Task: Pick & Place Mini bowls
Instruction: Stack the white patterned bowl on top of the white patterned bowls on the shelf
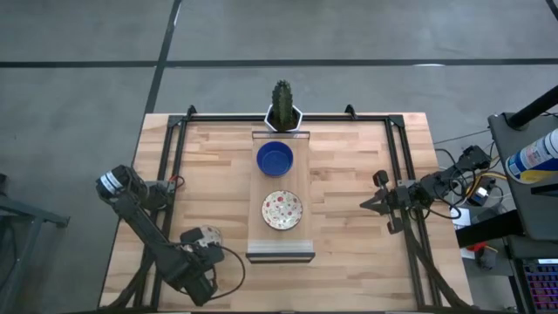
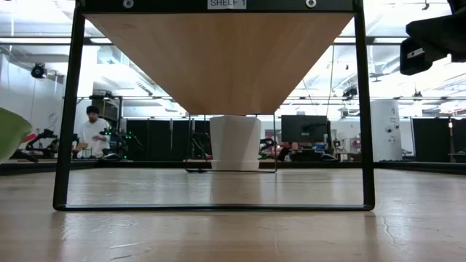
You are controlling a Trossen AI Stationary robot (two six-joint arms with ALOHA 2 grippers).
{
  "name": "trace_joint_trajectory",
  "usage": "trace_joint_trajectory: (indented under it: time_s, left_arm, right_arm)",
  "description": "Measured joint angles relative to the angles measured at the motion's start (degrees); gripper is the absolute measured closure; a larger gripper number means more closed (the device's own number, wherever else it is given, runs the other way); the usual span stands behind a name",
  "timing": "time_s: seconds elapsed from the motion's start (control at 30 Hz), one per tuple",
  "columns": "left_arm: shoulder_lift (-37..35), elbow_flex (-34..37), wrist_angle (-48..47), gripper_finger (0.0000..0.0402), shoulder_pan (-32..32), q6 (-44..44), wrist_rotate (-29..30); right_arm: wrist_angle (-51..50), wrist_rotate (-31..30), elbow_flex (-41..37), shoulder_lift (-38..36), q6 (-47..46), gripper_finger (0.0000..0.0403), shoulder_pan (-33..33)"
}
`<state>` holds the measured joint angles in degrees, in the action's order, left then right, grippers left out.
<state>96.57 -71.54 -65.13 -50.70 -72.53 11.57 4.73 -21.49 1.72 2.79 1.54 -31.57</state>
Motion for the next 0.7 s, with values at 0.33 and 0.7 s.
trace_joint_trajectory:
  time_s: [0.33, 0.7]
  left_arm:
    - [-0.07, -4.55, -7.6, 0.04, 0.12, 0.04, 1.52]
    - [-0.09, -16.62, -23.05, 0.0401, 1.14, 2.55, 6.93]
  right_arm:
    - [0.0, 0.02, 0.0, -0.01, 0.01, 0.0394, 0.01]
    - [0.0, 0.0, 0.0, -0.01, 0.0, 0.0394, 0.0]
